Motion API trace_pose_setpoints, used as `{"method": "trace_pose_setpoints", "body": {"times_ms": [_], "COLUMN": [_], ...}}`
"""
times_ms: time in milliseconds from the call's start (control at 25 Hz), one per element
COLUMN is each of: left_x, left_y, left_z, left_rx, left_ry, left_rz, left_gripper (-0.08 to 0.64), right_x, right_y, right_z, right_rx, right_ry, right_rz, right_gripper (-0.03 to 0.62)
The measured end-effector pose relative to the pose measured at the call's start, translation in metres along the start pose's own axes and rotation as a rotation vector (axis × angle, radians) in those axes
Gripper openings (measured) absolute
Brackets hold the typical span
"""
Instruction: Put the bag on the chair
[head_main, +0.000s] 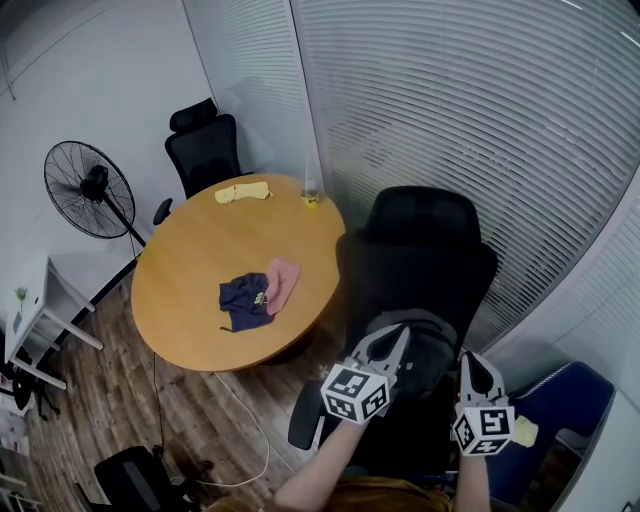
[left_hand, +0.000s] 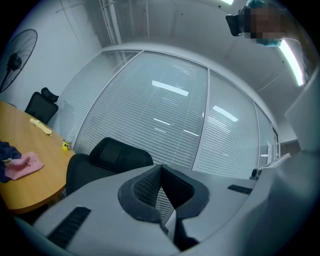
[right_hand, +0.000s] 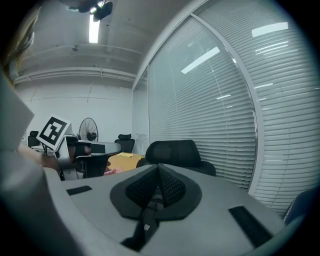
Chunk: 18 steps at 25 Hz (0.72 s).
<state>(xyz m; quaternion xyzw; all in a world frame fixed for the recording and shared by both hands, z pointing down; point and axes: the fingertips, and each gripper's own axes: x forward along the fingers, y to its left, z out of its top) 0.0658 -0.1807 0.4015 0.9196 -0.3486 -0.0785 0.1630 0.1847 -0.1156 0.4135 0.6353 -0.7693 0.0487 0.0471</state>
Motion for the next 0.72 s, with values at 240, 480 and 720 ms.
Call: {"method": "trace_pose_setpoints", "body": {"times_ms": [240, 480, 720], "left_x": [-0.002, -0.009, -0.013], "left_y": [0.003, 0.013, 0.021], "left_z": [-0.003, -0.002, 0.0], "left_rx": [-0.01, -0.009, -0.02], "left_ry": [0.01, 0.009, 0.003], "left_rz": [0.001, 0.018, 0.029], "left_gripper": [0.023, 0.023, 0.023], "right_x": [-0.001, 0.002, 0.004], "right_y": [0.001, 0.007, 0.015], "right_z": [-0.001, 0.0, -0.003], "right_rx": [0.001, -0.008, 0.003], "right_ry": [0.009, 0.021, 0.021], "right_rz": [-0.009, -0.01, 0.0], "right_gripper": [0.012, 0.012, 0.012]}}
